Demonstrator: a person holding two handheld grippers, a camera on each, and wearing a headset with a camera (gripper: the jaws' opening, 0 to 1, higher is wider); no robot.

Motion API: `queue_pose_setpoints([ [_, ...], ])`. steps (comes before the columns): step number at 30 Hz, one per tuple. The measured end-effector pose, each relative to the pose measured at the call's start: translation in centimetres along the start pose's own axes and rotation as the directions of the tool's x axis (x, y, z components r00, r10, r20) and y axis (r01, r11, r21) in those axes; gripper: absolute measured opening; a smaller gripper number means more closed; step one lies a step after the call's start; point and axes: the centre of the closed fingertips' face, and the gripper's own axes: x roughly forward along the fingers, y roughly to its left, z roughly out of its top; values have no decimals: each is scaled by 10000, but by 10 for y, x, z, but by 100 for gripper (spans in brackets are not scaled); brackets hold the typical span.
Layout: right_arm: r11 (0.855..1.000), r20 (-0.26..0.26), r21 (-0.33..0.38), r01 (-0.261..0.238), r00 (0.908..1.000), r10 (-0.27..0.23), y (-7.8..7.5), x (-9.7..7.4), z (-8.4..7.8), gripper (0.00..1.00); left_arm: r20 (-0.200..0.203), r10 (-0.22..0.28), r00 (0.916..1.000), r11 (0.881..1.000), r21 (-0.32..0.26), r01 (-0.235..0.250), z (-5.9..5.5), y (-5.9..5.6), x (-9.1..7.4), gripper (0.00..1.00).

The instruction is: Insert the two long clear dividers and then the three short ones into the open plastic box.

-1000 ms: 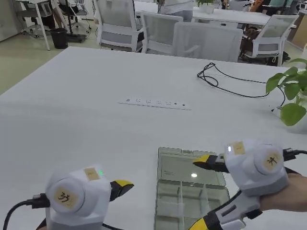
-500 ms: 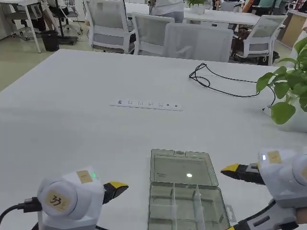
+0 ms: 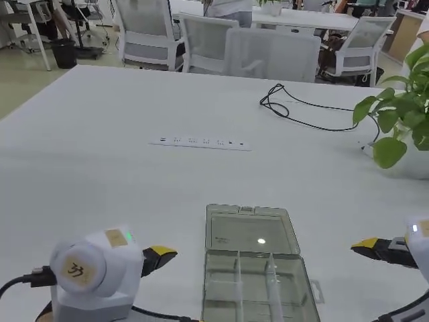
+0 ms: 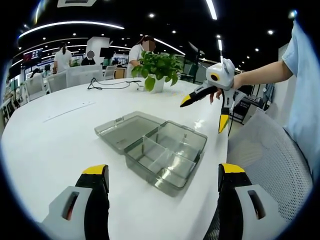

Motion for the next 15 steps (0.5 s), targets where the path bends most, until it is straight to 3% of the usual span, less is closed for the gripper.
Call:
queue_pose_setpoints([
  [7,10000,-938,-15,-86,9956,85,-3,-10,-32,98,135,-2,9999,10000,-88,3,-2,-1,2,92],
  [13,9991,-1498,-361,-222,9886,166,-7,-16,-43,96,37,4,10000,9998,-207,-4,-9,-1,2,92],
  [14,9982,-1670,-472,-362,9856,279,-7,-17,-46,94,31,-1,10000,9998,-191,1,-9,-1,2,92],
  [15,9958,-2112,-729,-555,9767,390,-9,-18,-53,90,19,6,10000,9998,-183,-5,-9,-1,2,92],
])
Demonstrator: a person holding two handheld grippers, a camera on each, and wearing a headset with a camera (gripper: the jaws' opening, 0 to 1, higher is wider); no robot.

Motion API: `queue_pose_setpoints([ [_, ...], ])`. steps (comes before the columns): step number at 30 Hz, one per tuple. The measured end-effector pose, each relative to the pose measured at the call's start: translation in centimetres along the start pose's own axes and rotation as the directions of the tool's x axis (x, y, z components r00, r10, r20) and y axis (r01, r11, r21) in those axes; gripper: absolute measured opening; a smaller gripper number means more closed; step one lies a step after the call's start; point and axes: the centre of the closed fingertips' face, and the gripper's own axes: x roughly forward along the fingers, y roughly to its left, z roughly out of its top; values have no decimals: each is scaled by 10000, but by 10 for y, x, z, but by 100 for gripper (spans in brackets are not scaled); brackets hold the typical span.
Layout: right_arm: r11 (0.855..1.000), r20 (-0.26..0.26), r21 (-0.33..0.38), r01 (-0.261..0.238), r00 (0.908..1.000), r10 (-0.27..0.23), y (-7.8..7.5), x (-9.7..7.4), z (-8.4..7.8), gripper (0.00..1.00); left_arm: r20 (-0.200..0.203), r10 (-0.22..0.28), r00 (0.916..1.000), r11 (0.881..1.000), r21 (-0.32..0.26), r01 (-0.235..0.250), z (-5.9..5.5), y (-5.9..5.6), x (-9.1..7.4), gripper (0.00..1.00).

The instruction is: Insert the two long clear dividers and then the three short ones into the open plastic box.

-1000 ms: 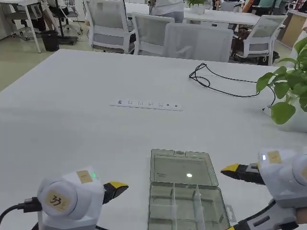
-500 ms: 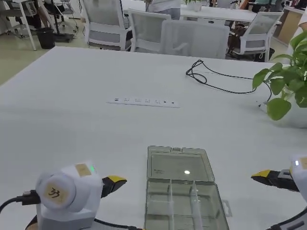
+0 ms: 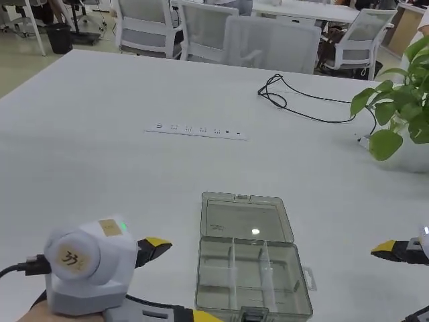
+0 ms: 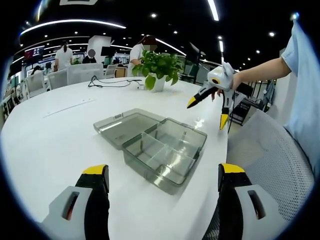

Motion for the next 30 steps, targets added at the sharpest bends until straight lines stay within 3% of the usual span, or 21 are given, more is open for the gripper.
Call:
queue_pose_setpoints([
  [7,9964,-725,-818,-245,9972,185,-9,6,-8,76,-19,40,10000,10000,29,-40,2,1,0,92],
  [11,9958,-1063,-696,-596,9930,520,-8,11,-12,61,9,71,10000,9999,71,-71,5,1,0,92],
  [22,9843,-1749,-1446,-1010,9817,750,-10,19,-18,47,-91,150,9998,9999,48,-149,2,2,-4,91],
  [27,9695,-2282,-2150,-1174,9713,670,-11,23,-25,42,-140,181,9997,9998,32,-180,0,2,-6,91],
  [30,9699,-2349,-2112,-1216,9695,704,-10,26,-25,39,-167,187,9997,9998,30,-186,-1,3,-6,91],
])
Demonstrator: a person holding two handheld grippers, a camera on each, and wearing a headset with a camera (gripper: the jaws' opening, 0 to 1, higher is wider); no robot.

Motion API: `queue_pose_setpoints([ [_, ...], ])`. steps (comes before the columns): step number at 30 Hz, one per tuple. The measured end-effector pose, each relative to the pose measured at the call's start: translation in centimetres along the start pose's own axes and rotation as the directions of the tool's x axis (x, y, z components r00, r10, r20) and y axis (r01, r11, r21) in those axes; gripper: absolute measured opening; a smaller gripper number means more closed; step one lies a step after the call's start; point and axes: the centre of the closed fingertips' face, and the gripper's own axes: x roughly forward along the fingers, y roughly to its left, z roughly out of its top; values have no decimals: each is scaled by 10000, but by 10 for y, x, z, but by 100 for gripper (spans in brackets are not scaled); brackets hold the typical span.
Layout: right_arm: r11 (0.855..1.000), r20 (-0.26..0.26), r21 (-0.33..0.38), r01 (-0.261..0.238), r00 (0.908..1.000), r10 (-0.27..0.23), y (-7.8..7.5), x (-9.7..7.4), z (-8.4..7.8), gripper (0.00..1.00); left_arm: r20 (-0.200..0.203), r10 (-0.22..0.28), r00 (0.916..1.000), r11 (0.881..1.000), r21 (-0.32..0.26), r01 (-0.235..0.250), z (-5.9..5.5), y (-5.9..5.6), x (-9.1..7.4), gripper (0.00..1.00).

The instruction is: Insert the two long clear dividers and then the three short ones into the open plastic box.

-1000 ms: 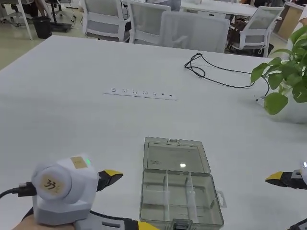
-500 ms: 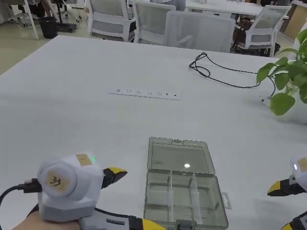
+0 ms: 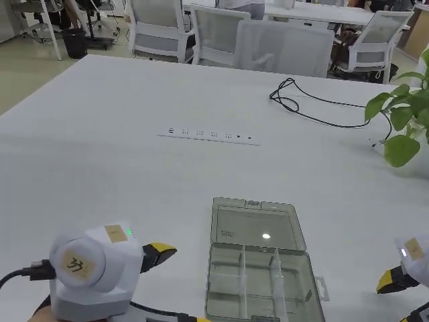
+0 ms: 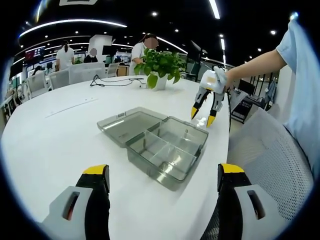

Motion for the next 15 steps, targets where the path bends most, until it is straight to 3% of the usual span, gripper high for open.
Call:
queue_pose_setpoints([
  [15,9999,-196,-44,-118,9997,117,-3,1,-1,34,70,-88,9999,10000,6,88,2,-3,2,91],
])
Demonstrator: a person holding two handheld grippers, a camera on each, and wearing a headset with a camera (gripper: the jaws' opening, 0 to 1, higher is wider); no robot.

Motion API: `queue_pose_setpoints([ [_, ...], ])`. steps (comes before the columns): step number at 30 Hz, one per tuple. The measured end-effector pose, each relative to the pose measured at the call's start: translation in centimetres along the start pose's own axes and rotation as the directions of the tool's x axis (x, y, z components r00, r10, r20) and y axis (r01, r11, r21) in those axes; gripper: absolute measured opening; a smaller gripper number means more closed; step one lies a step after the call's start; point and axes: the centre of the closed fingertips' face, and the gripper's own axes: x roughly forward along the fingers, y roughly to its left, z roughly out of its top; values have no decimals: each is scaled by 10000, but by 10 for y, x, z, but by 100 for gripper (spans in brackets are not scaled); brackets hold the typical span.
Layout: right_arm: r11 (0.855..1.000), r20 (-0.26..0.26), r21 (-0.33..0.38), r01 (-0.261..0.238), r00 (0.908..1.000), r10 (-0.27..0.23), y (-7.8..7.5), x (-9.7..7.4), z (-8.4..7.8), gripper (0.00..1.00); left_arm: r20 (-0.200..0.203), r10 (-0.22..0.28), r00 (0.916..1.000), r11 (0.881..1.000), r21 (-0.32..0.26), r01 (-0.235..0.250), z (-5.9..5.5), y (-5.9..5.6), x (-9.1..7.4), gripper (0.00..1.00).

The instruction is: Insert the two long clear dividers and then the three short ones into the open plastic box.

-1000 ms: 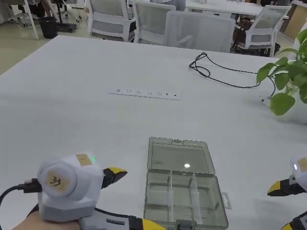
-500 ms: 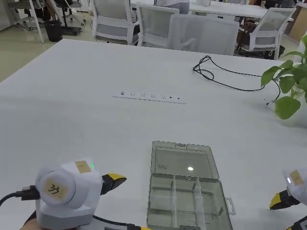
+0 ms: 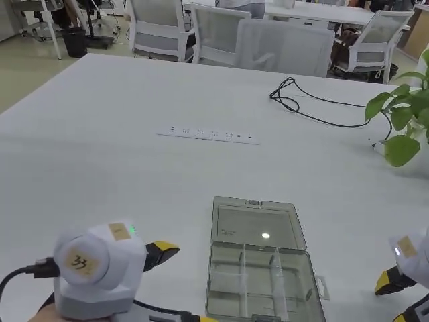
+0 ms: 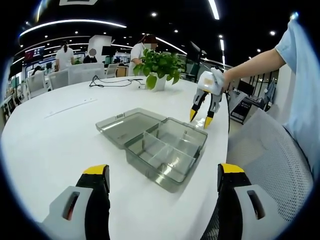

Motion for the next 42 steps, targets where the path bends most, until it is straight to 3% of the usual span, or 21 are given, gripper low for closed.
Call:
queue_pose_setpoints([
  [7,9988,-106,459,145,9998,-140,0,0,1,33,253,162,9995,9998,-91,-159,5,5,-2,91],
  [17,9980,-142,586,248,9996,-240,3,0,6,32,245,159,9996,9999,-57,-158,6,5,-7,91],
  [20,9968,1,661,453,9990,-454,-1,-4,11,32,474,134,9988,9997,-234,-123,10,6,-8,90],
  [26,9931,299,787,872,9955,-897,-10,-18,22,32,528,74,9986,9992,-392,-54,16,6,-6,90],
  [33,9850,977,667,1592,9814,-1652,-19,-35,49,32,650,-77,9979,9963,-846,132,21,0,1,84],
  [37,9778,1504,573,2016,9665,-2080,-21,-46,70,32,764,-172,9969,9917,-1256,267,25,-4,5,81],
  [39,9748,1698,494,2177,9599,-2230,-20,-51,80,32,783,-247,9966,9838,-1753,382,28,-7,7,81],
  [42,9717,1966,205,2354,9520,-2348,-18,-56,96,32,1144,-428,9925,9736,-2183,671,42,-13,9,78],
])
